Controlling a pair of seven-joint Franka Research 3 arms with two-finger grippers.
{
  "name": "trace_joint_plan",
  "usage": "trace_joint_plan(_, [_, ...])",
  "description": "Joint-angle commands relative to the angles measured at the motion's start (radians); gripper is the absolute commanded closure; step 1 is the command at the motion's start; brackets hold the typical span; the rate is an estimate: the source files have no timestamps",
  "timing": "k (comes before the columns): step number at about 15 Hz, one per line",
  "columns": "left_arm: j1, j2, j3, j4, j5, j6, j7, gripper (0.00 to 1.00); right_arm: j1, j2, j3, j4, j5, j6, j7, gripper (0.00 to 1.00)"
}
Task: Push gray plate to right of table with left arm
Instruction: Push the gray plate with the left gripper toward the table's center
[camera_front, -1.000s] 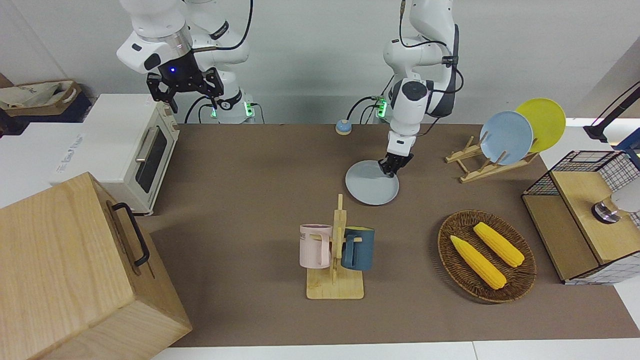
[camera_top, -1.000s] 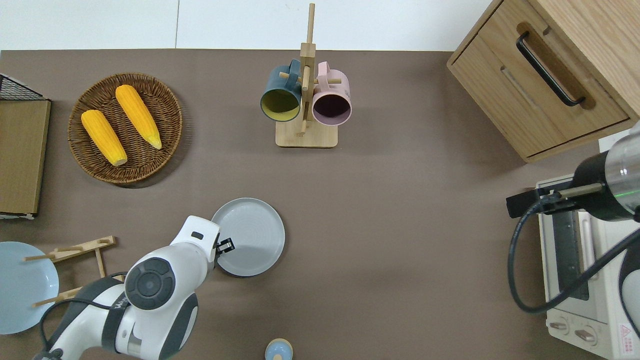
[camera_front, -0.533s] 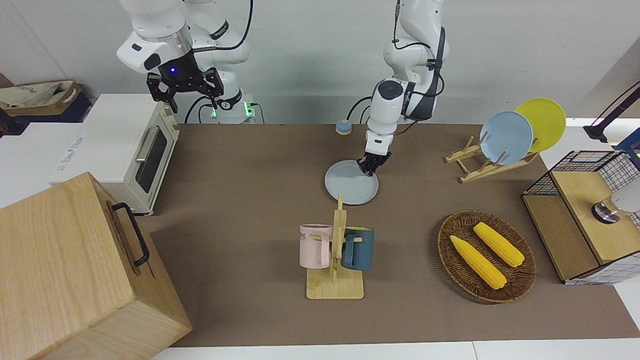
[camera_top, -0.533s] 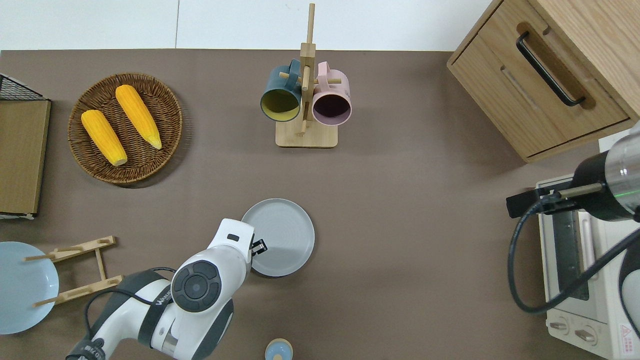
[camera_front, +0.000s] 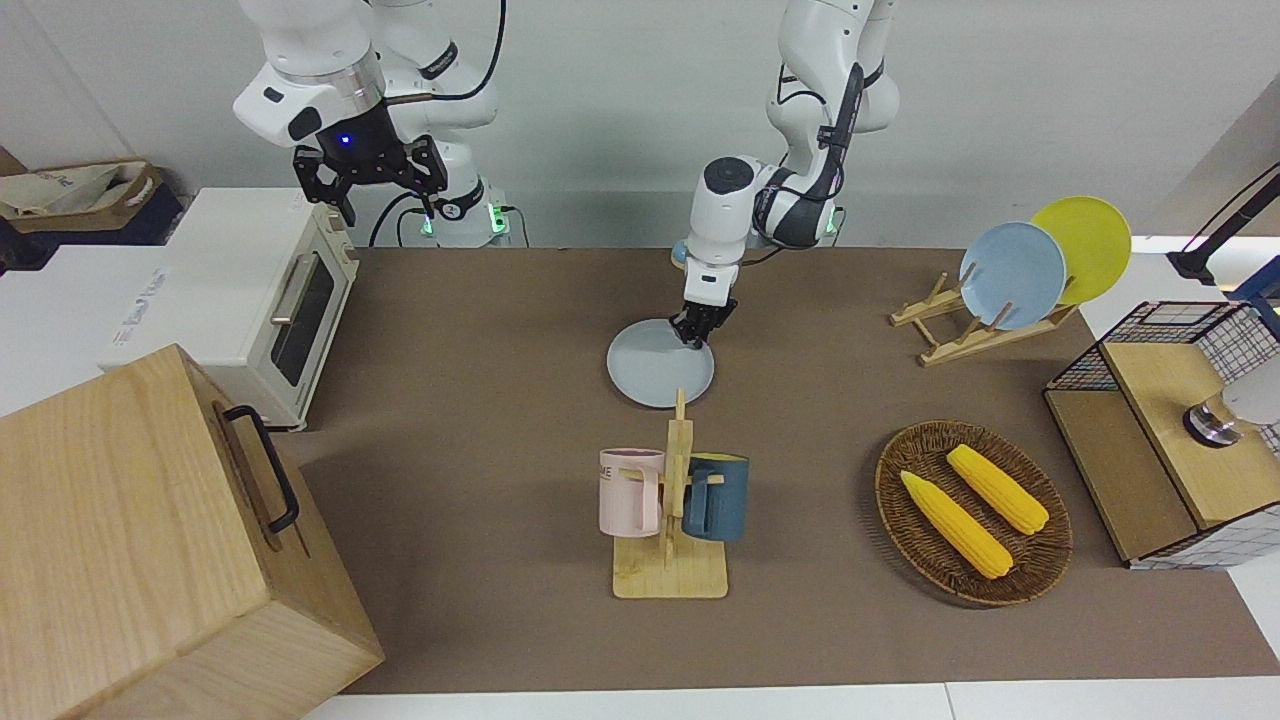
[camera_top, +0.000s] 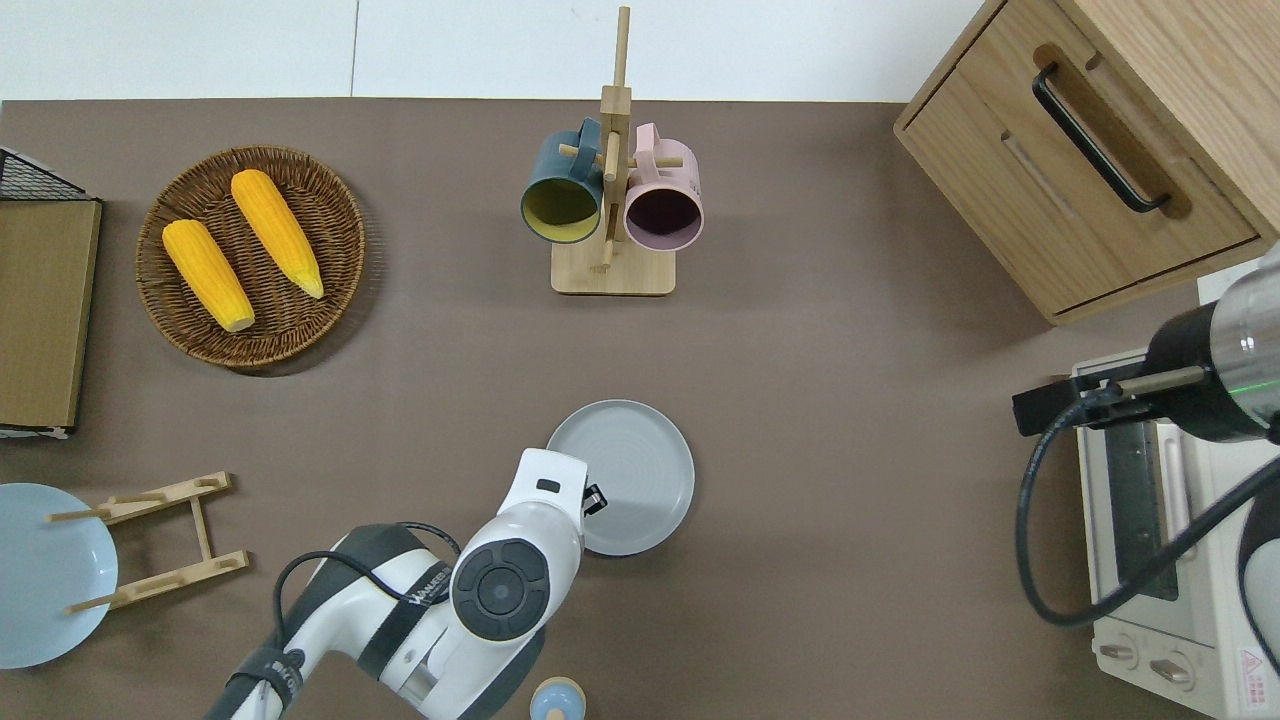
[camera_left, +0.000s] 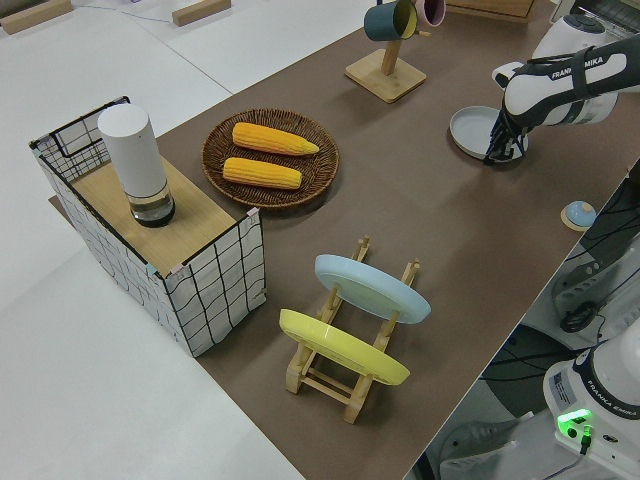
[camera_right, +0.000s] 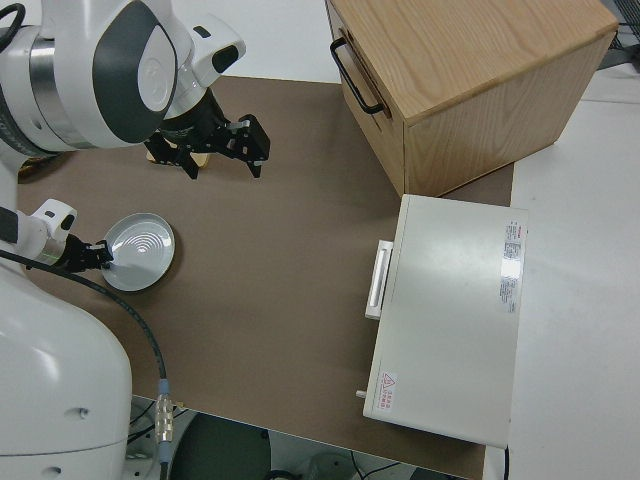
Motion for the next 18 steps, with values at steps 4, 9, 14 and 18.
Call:
trace_joint_plan(4, [-0.09,0.162,0.005,0.16,0.122,-0.082,-0.214,1.0,-0.02,-0.003,0.015,0.009,0.006,-0.016,0.013,0.017])
trace_joint_plan(9, [-0.153,0.206,0.008,0.223,0.128,-0.102,-0.286,1.0,-0.02,-0.003,0.017,0.009,0.004,-0.016,0.013,0.017])
trace_joint_plan(14, [-0.185,0.232,0.012,0.269,0.13,-0.125,-0.322,1.0,-0.02,-0.003,0.017,0.009,0.004,-0.016,0.013,0.017])
trace_joint_plan(18, [-0.187,0.234,0.012,0.277,0.13,-0.128,-0.325,1.0,-0.02,-0.003,0.015,0.009,0.004,-0.016,0.013,0.017])
